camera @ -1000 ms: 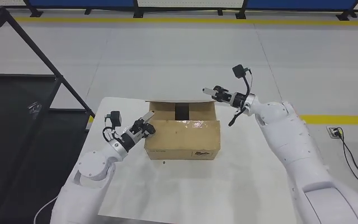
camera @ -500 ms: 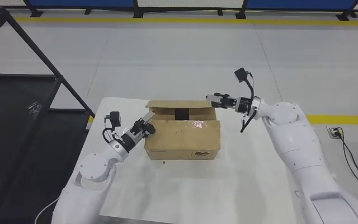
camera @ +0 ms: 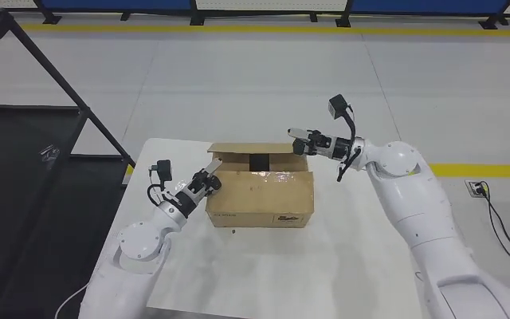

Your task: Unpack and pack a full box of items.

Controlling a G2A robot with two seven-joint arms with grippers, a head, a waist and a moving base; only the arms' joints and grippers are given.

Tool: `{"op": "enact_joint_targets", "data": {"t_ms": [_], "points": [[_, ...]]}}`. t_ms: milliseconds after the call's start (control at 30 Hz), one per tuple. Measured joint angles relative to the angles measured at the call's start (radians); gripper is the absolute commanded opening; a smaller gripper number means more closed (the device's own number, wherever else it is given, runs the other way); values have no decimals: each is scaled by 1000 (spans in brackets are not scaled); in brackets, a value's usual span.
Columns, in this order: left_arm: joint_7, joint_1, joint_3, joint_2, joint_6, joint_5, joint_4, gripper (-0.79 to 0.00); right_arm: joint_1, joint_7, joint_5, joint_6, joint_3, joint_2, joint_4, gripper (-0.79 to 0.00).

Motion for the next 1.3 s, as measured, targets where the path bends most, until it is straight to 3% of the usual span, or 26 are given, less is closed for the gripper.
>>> {"op": "enact_joint_targets", "data": {"t_ms": [167,400,533,667,867,1033,1167,1300], "points": [[4,7,-1,-2,-9,-1,-6,0,16,-159,-129,24,-39,-9,23,0],[35,22,-37,-2,-40,-27,-33,0,49,-79,-112,13,-75,-22,88,0],[94,33,-122,4,-74,-47,-56,0,59,-69,-109,-14,-82,-26,114,0],[98,18,-227,16,-64,-68,-19,0,57,-64,-108,-45,-81,-25,119,0],[-8,-22,-380,38,-29,-189,107,0,44,-60,-128,-79,-80,-19,99,0],[-145,22,-488,64,-36,-173,147,0,29,-61,-145,-97,-76,-11,72,0],[-234,78,-515,78,-61,-117,122,0,18,-59,-150,-98,-71,-5,53,0],[-210,93,-463,74,-62,-73,104,0,11,-58,-148,-92,-69,-3,42,0]]}}
